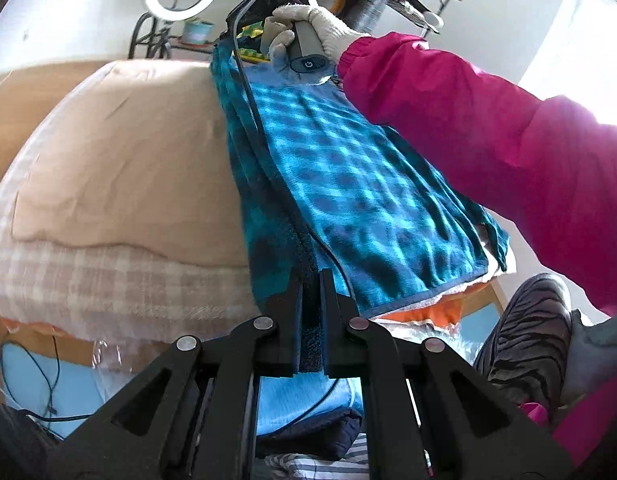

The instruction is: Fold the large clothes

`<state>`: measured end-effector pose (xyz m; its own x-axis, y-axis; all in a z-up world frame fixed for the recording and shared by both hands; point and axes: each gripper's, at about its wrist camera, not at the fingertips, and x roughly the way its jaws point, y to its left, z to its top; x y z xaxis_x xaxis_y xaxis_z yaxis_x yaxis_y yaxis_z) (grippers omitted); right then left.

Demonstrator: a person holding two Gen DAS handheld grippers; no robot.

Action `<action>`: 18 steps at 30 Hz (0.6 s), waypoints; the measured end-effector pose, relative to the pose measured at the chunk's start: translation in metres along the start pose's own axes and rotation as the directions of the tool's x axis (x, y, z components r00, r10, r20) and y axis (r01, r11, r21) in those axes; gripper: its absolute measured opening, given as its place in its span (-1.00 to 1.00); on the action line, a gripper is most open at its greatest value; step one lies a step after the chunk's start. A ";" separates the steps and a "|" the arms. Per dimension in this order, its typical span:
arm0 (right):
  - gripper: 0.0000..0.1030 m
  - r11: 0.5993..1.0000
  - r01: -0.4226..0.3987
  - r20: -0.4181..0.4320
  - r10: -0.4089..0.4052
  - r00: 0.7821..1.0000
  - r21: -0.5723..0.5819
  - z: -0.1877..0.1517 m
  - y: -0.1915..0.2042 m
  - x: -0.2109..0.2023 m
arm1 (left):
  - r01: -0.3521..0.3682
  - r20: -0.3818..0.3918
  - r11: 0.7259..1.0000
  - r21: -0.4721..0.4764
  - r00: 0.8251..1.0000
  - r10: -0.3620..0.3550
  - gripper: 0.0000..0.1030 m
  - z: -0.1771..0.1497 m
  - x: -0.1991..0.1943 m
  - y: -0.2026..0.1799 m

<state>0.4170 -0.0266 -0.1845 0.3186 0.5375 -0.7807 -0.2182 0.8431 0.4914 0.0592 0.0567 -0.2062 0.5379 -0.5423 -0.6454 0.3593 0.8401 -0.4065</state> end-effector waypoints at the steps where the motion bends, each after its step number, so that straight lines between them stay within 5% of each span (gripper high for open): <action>1: -0.79 1.000 -0.008 0.015 0.008 1.000 -0.002 0.001 -0.005 -0.010 | 0.000 -0.001 1.000 0.017 1.000 0.000 -0.91 0.002 0.000 -0.006; 12: -0.79 0.998 -0.026 0.111 0.019 0.994 0.057 -0.007 -0.077 -0.075 | 0.052 -0.093 0.984 0.168 0.995 -0.037 -0.99 0.011 0.034 -0.069; 18: -0.79 0.994 0.004 0.122 -0.017 0.992 0.109 -0.017 -0.127 -0.084 | 0.095 -0.166 0.981 0.171 0.984 -0.067 -0.99 0.009 0.071 -0.086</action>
<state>0.4022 -0.1794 -0.1882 0.4324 0.5206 -0.7362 -0.1148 0.8416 0.5277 0.0737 -0.0539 -0.2110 0.3783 -0.5874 -0.7154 0.5341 0.7698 -0.3496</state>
